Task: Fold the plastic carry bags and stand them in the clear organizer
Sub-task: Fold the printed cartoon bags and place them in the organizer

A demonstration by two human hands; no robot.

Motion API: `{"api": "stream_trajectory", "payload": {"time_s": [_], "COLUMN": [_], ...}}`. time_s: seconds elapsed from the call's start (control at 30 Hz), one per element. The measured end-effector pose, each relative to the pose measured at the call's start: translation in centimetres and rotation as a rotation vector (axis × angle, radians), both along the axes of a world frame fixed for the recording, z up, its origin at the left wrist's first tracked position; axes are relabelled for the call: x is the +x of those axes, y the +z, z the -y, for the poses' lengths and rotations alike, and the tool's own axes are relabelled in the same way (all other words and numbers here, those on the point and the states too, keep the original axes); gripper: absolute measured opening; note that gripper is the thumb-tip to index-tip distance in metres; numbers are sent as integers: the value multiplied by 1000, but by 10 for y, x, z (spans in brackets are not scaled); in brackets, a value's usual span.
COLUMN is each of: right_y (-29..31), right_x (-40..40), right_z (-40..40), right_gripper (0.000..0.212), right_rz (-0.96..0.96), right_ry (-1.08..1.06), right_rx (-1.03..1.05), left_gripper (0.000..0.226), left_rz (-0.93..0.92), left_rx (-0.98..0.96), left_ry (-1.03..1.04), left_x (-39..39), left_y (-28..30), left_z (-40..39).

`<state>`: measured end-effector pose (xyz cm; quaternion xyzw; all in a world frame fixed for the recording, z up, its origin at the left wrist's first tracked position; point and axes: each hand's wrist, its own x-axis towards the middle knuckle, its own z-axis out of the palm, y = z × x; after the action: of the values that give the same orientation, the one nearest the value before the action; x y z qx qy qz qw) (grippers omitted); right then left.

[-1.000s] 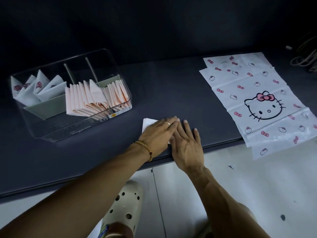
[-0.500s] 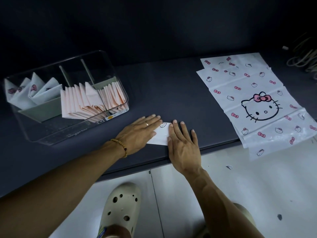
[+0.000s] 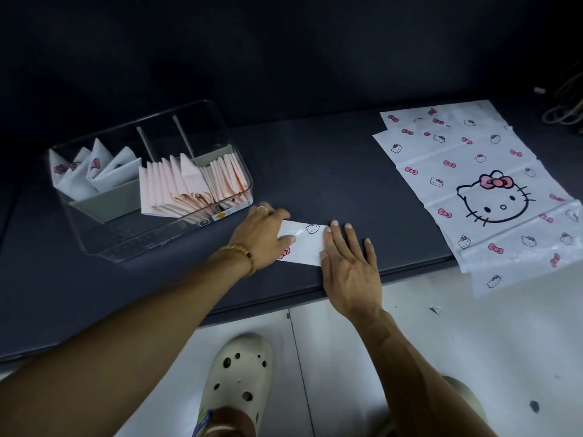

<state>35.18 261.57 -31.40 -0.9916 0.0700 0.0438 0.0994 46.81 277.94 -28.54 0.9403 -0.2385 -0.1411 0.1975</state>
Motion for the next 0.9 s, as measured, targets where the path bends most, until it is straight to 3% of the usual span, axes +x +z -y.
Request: {"api": "stream_trajectory", "payload": {"time_s": [0.13,0.2,0.33,0.53,0.77,0.9], "right_y": [-2,0,23,101,153,156], "right_x": [0,-1,6,37,84,111], "right_z": [0,-2,-11,-41,-99,-138], "right_gripper": [56,55,51,21,17,16], "right_rz": [17,27,55,245,241,252], "right_ry": [-20,-66,-224,-319,-147,-159], "right_rx": [22,78,474,1017,1135,1204], "left_gripper": [34,24,13,14,14,8], "left_rz": [-81,-104,-279,-375,-385,-145], "left_rx": [95,53,-241,-676,-1040,-1057], "left_ry": [3,-29,-9,163,498,670], "left_x": [9,7,0,-2,10,21], "left_y": [4,8,30,85,120,115], "left_z": [18,17,4,-36,-110,-163]}}
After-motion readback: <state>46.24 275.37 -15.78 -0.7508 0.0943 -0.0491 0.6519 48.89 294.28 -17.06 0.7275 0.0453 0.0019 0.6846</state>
